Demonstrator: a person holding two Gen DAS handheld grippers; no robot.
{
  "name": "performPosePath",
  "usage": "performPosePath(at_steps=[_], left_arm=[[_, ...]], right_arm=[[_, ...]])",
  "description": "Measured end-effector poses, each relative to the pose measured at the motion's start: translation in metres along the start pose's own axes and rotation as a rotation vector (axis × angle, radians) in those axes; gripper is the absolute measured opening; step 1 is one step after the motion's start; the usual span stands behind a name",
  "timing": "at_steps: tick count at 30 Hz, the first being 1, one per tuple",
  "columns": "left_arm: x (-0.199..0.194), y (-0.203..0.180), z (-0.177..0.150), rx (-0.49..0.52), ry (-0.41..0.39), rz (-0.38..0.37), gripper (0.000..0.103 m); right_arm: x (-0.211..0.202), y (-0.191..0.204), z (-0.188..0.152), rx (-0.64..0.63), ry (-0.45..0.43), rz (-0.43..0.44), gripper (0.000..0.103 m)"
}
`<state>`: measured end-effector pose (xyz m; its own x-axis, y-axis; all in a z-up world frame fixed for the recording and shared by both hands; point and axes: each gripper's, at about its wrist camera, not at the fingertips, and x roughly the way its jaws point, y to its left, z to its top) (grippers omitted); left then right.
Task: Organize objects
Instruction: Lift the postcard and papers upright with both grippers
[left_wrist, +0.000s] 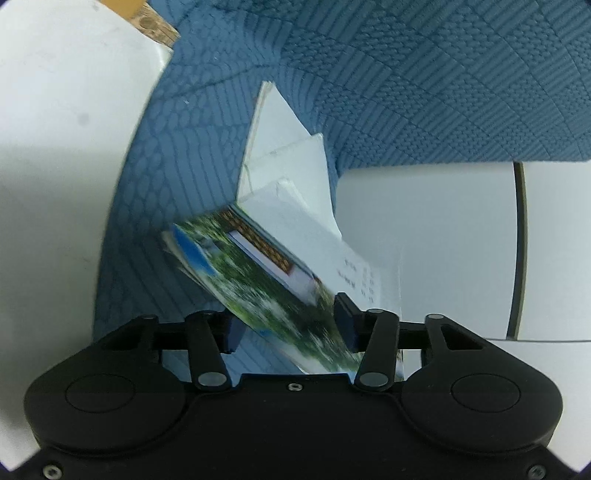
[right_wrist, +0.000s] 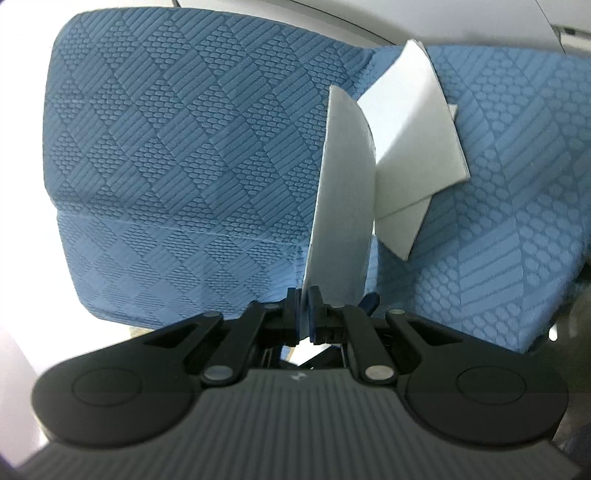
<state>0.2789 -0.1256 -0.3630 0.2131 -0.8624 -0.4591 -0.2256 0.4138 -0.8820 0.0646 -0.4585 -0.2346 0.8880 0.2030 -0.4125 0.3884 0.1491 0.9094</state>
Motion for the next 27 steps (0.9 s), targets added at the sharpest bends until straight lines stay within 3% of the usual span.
performPosePath(at_steps=[2,3,4,7,10,18,19,20,21,23,27], left_arm=[[0.0,0.002,0.002,-0.003,-0.01,0.001,0.042],[-0.001,0.003,0.002,0.0,-0.016,0.005,0.036],[-0.001,0.004,0.003,0.0,-0.022,0.011,0.022],[-0.001,0.005,0.004,0.01,-0.036,0.004,0.01],[-0.006,0.0,0.003,0.053,-0.054,0.018,0.005],[-0.015,-0.011,-0.005,0.133,-0.068,0.046,0.002],[-0.016,-0.012,-0.007,0.142,-0.069,0.048,0.002],[-0.016,-0.014,-0.008,0.148,-0.069,0.048,0.002],[-0.016,-0.015,-0.01,0.152,-0.071,0.052,0.001],[-0.017,-0.017,-0.012,0.159,-0.082,0.071,0.001],[-0.019,-0.019,-0.013,0.145,-0.088,0.081,0.001]], right_arm=[[-0.004,-0.004,-0.001,0.016,0.002,0.013,0.007],[-0.005,-0.005,-0.001,0.021,0.003,0.021,0.007],[-0.006,-0.005,-0.001,0.022,0.006,0.029,0.007],[-0.008,-0.007,-0.001,0.02,0.005,0.027,0.008],[-0.008,-0.013,0.002,0.026,0.008,0.008,0.009],[-0.007,-0.033,0.006,0.045,-0.001,-0.108,0.013],[-0.006,-0.036,0.005,0.054,0.003,-0.121,0.016],[-0.004,-0.039,0.003,0.067,0.006,-0.13,0.029],[-0.004,-0.04,0.001,0.081,0.01,-0.129,0.051],[-0.004,-0.043,-0.003,0.112,0.012,-0.109,0.075],[-0.003,-0.038,-0.021,0.113,0.013,-0.124,0.075]])
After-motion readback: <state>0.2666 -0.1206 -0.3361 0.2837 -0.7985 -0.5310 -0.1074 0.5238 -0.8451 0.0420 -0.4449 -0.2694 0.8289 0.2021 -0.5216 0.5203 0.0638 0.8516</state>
